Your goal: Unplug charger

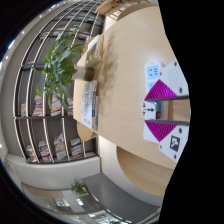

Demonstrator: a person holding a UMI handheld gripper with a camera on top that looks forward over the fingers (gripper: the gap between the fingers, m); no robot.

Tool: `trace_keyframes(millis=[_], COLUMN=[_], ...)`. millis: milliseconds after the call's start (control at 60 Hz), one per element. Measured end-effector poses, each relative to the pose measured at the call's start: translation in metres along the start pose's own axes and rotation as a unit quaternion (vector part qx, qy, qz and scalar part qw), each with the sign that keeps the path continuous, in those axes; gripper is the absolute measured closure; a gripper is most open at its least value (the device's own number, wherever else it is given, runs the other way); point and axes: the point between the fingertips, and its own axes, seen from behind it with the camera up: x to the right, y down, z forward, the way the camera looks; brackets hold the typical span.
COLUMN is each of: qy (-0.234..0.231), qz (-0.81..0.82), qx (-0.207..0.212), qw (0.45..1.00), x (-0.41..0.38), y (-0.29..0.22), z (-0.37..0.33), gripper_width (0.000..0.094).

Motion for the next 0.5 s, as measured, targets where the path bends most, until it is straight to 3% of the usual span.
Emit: trace_keyframes(millis=[167,333,400,500], qy=[0.01,0.003,0.011,0.049], qz=[0.008,-0.008,-0.015,-0.022], qx=[-0.01,-0.064,0.066,0.173], qw=[1.0,0.998,0.998,0.983], x=[0.002,0.001,0.021,0.078], y=[0.003,-0.005,-0.118,-0.221], z=[0.002,-0.005,-0.06,-0.128], gripper_width=[0.0781,0.0844,0.0846,0.0847])
